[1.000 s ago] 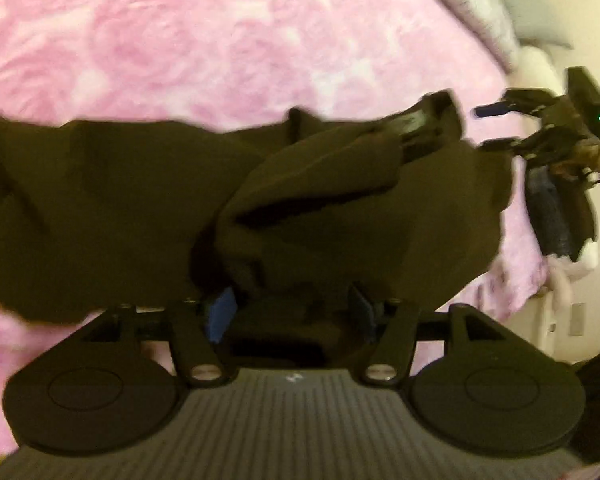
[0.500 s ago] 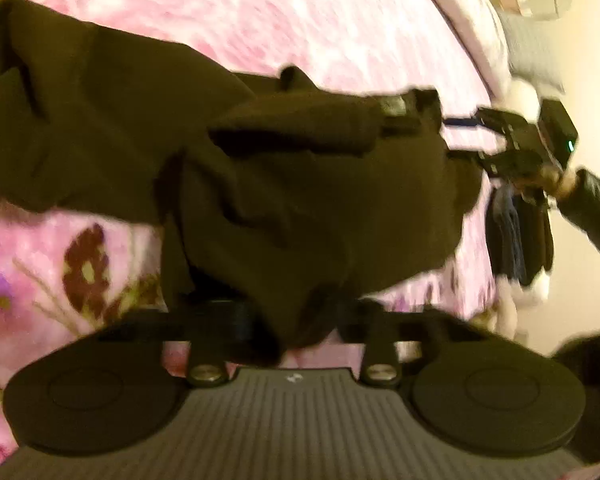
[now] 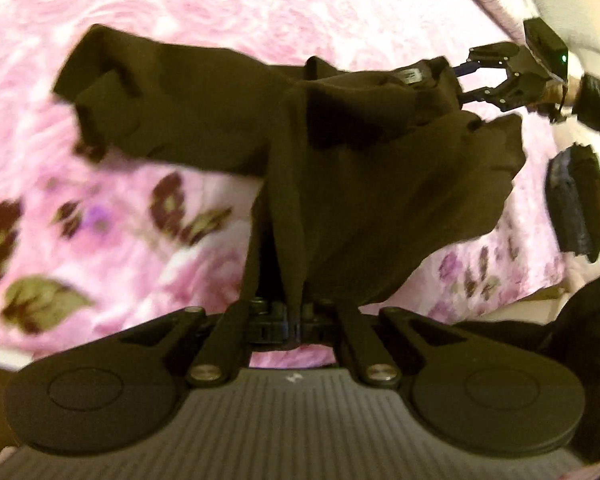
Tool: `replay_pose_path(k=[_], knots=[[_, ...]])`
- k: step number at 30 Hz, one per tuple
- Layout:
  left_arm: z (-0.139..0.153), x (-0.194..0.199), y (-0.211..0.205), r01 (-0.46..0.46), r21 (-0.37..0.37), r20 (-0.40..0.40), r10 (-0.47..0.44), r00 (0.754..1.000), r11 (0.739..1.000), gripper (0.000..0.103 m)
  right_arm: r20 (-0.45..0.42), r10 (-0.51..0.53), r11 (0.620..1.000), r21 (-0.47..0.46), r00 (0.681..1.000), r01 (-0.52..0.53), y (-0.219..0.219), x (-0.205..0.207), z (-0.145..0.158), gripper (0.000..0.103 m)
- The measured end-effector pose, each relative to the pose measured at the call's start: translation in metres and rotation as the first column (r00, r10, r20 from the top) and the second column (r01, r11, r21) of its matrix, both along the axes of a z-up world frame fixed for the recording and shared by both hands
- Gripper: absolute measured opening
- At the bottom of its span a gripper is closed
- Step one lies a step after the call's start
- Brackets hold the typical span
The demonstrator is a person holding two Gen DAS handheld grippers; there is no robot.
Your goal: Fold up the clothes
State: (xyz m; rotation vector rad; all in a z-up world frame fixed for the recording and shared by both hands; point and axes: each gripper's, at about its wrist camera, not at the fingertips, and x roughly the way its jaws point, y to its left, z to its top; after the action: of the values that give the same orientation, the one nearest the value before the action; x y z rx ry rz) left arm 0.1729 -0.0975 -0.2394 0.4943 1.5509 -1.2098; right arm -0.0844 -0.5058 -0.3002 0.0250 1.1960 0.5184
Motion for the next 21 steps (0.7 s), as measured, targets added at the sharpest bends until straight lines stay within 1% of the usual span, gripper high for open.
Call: replay_pose_path(k=[2,3,4,5,7,8,10,12,13,15,17,19,21], knots=[[0.001,-0.005,0.004,0.008,0.019,0.019,-0.008,1.0,1.0,0.001,-0.019,0.089,0.996,0.017,0.996,-0.089,0.009,0.007,-0.009,0.054],[0.002,-0.007,0.006,0.011,0.029,0.029,-0.012,1.0,1.0,0.001,-0.028,0.13,0.991,0.018,0.991,-0.129,0.014,0.01,-0.014,0.05],[0.002,-0.008,0.007,0.013,0.033,0.035,-0.014,0.999,0.999,0.001,-0.04,0.147,0.989,0.019,0.988,-0.147,0.017,0.011,-0.018,0.044],[0.003,-0.009,0.006,0.02,0.034,0.051,-0.021,0.998,0.999,0.001,-0.052,0.161,0.987,0.021,0.986,-0.161,0.02,0.013,-0.021,0.027],[0.006,-0.011,0.004,0.034,0.035,0.083,-0.037,0.996,0.999,0.001,-0.062,0.175,0.984,0.02,0.983,-0.174,0.024,0.014,-0.022,0.022],[0.009,-0.012,0.002,0.043,0.033,0.106,-0.046,0.993,0.999,0.001,-0.058,0.172,0.985,0.017,0.983,-0.172,0.025,0.014,-0.019,0.009],[0.018,-0.012,-0.002,0.051,0.017,0.156,-0.053,0.986,0.999,0.001,-0.036,0.146,0.989,0.002,0.989,-0.146,0.024,0.008,-0.005,0.006],[0.032,-0.011,-0.009,0.059,-0.008,0.217,-0.056,0.975,0.998,0.001,0.008,0.109,0.991,-0.073,0.994,-0.108,0.025,-0.002,0.016,0.004],[0.042,-0.009,-0.013,0.065,-0.025,0.257,-0.057,0.965,0.998,0.001,0.032,0.092,0.99,-0.111,0.995,-0.088,0.025,-0.008,0.027,0.003],[0.065,-0.004,-0.025,0.083,-0.066,0.342,-0.055,0.938,0.994,0.001,0.082,0.059,0.982,-0.186,0.995,-0.043,0.026,-0.019,0.049,0.003],[0.093,0.003,-0.041,0.119,-0.116,0.435,-0.057,0.899,0.986,0.001,0.166,-0.015,0.971,-0.234,0.986,0.054,0.023,-0.03,0.08,0.002],[0.124,0.01,-0.057,0.16,-0.17,0.515,-0.05,0.856,0.972,0.001,0.261,-0.068,0.944,-0.296,0.963,0.147,0.021,-0.042,0.114,0.002],[0.162,0.013,-0.071,0.21,-0.225,0.589,-0.039,0.807,0.951,0.001,0.36,-0.083,0.901,-0.371,0.929,0.224,0.021,-0.055,0.151,0.002]])
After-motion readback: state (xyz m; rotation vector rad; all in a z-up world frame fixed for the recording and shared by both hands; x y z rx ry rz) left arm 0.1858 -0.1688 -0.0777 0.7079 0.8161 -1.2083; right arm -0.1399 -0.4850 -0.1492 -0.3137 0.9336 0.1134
